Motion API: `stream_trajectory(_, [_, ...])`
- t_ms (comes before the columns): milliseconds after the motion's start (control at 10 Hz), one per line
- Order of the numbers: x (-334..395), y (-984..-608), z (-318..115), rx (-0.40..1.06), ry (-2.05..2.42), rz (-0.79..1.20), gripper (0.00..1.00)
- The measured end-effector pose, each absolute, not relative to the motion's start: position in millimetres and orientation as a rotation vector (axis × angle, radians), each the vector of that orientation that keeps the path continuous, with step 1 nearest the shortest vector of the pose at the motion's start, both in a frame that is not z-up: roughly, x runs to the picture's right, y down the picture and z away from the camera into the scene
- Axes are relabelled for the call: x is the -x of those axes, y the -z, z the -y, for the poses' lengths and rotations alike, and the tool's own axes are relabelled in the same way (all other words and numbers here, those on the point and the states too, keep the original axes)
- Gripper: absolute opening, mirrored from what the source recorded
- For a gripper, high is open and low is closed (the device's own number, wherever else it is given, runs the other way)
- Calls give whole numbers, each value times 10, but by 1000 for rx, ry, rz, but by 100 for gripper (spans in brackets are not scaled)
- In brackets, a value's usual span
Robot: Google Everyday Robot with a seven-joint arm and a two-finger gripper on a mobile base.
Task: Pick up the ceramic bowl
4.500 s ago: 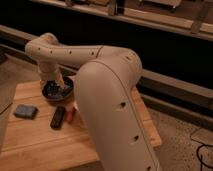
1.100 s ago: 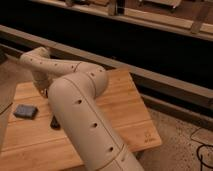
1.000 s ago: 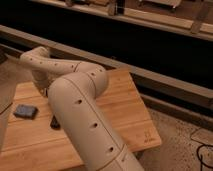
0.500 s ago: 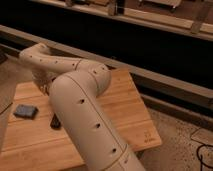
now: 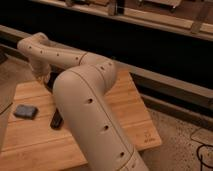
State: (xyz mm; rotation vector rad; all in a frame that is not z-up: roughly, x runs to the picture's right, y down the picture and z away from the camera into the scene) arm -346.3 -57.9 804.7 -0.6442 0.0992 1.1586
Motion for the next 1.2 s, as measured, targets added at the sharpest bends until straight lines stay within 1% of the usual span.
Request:
stream_trajectory(600, [3316, -7840, 696, 628, -1194, -48, 0])
stream_trajectory(1200, [3319, -7836, 696, 629, -1195, -46, 0])
